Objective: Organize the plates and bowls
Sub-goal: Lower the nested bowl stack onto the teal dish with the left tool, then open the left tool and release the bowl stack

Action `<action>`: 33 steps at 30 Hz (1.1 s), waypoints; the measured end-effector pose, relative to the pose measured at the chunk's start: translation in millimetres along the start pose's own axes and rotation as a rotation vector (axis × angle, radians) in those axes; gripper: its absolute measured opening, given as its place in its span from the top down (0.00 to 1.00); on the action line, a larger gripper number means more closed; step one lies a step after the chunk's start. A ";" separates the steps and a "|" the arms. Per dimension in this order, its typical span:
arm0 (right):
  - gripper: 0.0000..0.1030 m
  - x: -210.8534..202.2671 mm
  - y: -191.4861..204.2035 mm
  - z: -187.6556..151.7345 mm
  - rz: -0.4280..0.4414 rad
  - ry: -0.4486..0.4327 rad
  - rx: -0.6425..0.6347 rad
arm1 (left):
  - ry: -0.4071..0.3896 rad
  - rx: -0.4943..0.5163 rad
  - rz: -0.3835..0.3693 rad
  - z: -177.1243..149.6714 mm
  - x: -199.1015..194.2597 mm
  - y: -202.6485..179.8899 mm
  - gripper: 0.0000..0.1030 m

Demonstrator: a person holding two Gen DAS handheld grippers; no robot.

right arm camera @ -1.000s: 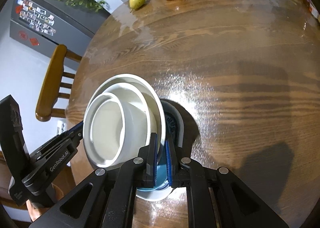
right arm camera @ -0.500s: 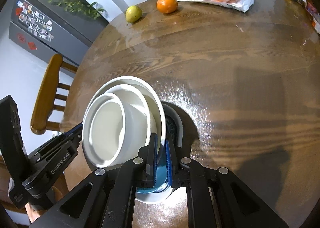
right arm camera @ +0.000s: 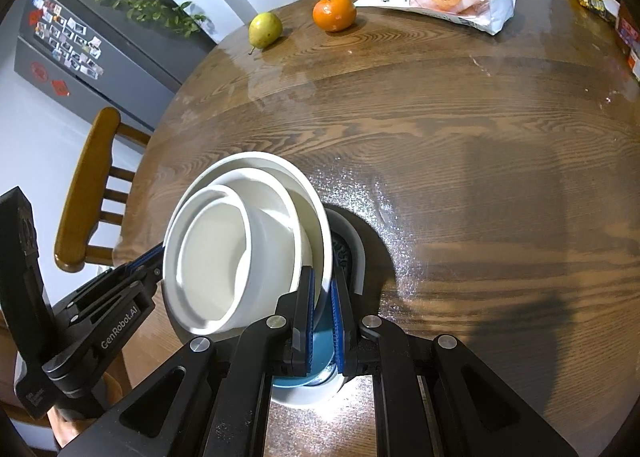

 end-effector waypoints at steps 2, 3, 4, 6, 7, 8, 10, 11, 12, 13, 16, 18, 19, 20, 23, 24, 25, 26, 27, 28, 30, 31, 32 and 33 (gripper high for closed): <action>0.89 0.1 0.1 0.3 -0.001 0.000 -0.001 | 0.001 -0.001 0.001 -0.1 -0.3 0.4 0.97; 0.89 0.1 0.1 0.3 -0.002 0.000 -0.001 | 0.002 0.000 0.001 -0.2 -0.1 0.2 0.97; 0.89 0.1 0.0 0.2 -0.002 0.000 0.000 | 0.004 -0.001 0.000 -0.1 0.0 0.2 0.97; 0.89 0.4 -0.3 0.7 -0.004 0.000 0.000 | 0.010 -0.006 -0.004 0.0 0.7 0.3 0.97; 0.89 0.1 -0.1 1.0 -0.005 0.000 0.000 | 0.011 -0.007 -0.005 -0.2 1.0 0.6 0.97; 0.89 -0.3 0.1 1.2 -0.004 -0.001 0.001 | 0.014 -0.009 -0.005 -0.5 1.4 1.0 0.96; 0.89 -1.3 -0.6 2.2 -0.008 -0.003 0.003 | 0.015 -0.012 -0.009 -1.0 1.2 1.6 0.93; 0.89 -2.0 -1.1 2.7 -0.007 -0.007 0.006 | 0.018 -0.013 -0.014 -1.4 1.3 1.5 0.92; 0.89 -2.6 -2.1 2.9 -0.007 -0.008 0.010 | 0.017 -0.014 -0.015 -1.5 1.4 2.1 0.89; 0.89 -3.4 -3.0 3.2 -0.006 -0.011 0.016 | 0.016 -0.014 -0.011 -1.5 1.6 3.1 0.87; 0.89 -5.6 -4.0 3.8 -0.011 -0.016 0.026 | 0.025 -0.029 -0.007 -2.1 3.0 7.3 0.74; 0.89 -9.7 -3.5 5.6 -0.019 -0.026 0.025 | 0.014 -0.038 0.009 -0.5 1.9 12.4 0.62; 0.89 -15.0 -2.5 8.7 -0.030 -0.044 0.012 | 0.000 -0.043 0.018 1.6 -0.3 15.3 0.60; 0.89 -19.9 -1.1 11.6 -0.038 -0.059 -0.001 | -0.012 -0.051 0.021 4.1 -3.1 18.1 0.54; 0.89 -33.9 6.7 21.2 -0.025 -0.090 -0.020 | -0.048 -0.079 0.006 12.8 -16.0 24.5 0.44; 0.89 -38.5 10.4 23.2 -0.024 -0.101 -0.030 | -0.060 -0.080 0.010 14.6 -20.2 25.7 0.43; 0.89 -42.0 14.3 23.7 -0.025 -0.110 -0.042 | -0.075 -0.081 0.011 16.2 -26.0 26.8 0.41; 0.89 -45.5 19.6 23.3 -0.026 -0.117 -0.057 | -0.089 -0.081 0.008 16.9 -32.2 27.3 0.36; 0.88 -48.8 24.5 21.9 -0.026 -0.120 -0.075 | -0.099 -0.080 0.005 17.1 -36.6 28.3 0.28; 0.85 -51.8 31.7 18.6 -0.016 -0.118 -0.097 | -0.111 -0.078 0.004 16.7 -42.2 28.8 0.25; 0.75 -57.7 44.0 11.3 -0.019 -0.115 -0.147 | -0.140 -0.071 0.005 14.2 -54.8 29.5 0.18; 0.59 -59.6 49.3 7.5 -0.034 -0.118 -0.174 | -0.149 -0.062 0.005 11.3 -60.6 29.2 0.17; 0.45 -63.4 52.8 3.9 -0.052 -0.123 -0.197 | -0.156 -0.053 0.003 7.3 -65.7 28.4 0.15; 0.38 -67.7 56.9 -1.6 -0.070 -0.130 -0.226 | -0.160 -0.044 -0.002 4.3 -67.9 26.1 0.15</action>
Point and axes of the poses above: each gripper's, at about its wrist camera, not at the fingertips, and x roughly the way its jaws point, y to its left, z to its top, the point moved 10 cm from there along x, roughly the way its jaws point, and after that the axes turned 15 degrees about z, right-handed, at the moved point
